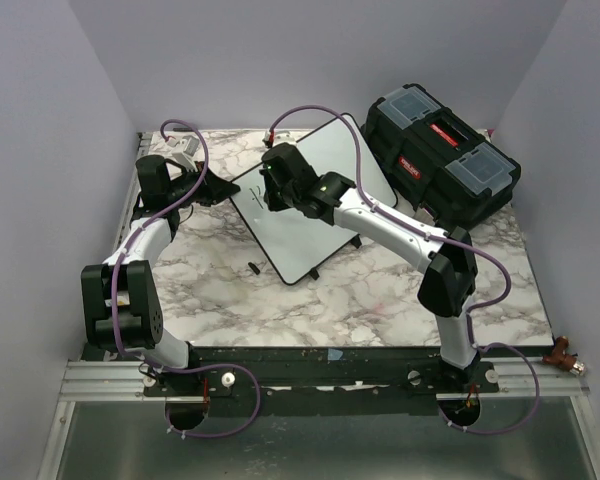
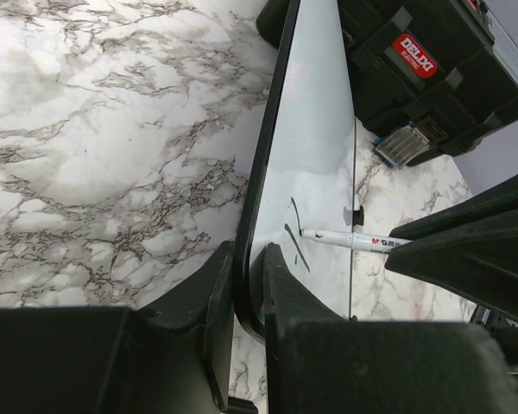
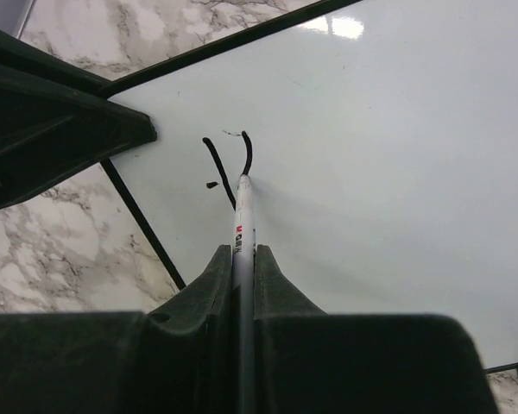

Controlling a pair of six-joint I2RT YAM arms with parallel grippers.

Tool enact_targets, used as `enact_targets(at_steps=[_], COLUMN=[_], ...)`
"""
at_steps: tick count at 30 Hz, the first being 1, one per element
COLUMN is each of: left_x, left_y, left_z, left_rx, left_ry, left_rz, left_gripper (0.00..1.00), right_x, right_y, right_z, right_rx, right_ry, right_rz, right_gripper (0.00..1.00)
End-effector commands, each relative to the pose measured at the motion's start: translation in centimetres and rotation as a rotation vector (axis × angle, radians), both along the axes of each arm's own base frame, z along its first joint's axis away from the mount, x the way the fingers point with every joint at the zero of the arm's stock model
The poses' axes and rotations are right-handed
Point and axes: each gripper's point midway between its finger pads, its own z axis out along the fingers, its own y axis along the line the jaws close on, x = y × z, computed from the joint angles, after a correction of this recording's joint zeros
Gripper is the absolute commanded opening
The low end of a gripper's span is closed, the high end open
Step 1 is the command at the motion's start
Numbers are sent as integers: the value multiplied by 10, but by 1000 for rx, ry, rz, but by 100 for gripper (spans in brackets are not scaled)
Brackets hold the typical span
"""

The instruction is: Write a sentence on the whiteboard

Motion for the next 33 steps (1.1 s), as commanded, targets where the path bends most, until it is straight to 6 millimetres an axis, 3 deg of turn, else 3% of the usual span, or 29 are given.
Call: enact_targets(at_steps=[1, 12, 24, 33], left_x=[7, 7, 7, 8], left_y=[-4, -5, -5, -5], left_z=[13, 12, 13, 14], left_rx=[109, 119, 125, 127], left_ry=[-161, -155, -160, -160], left_rz=[-31, -32, -33, -31], left_gripper=[0, 0, 0, 0], right_x=[-17, -19, -10, -10], right_y=[6, 5, -30, -35], right_z=[-11, -18, -30, -11], right_rx=[9, 4, -104, -87], right_ry=[57, 71, 28, -2], right_rz=[64, 62, -57, -71], right_gripper=[1, 1, 1, 1])
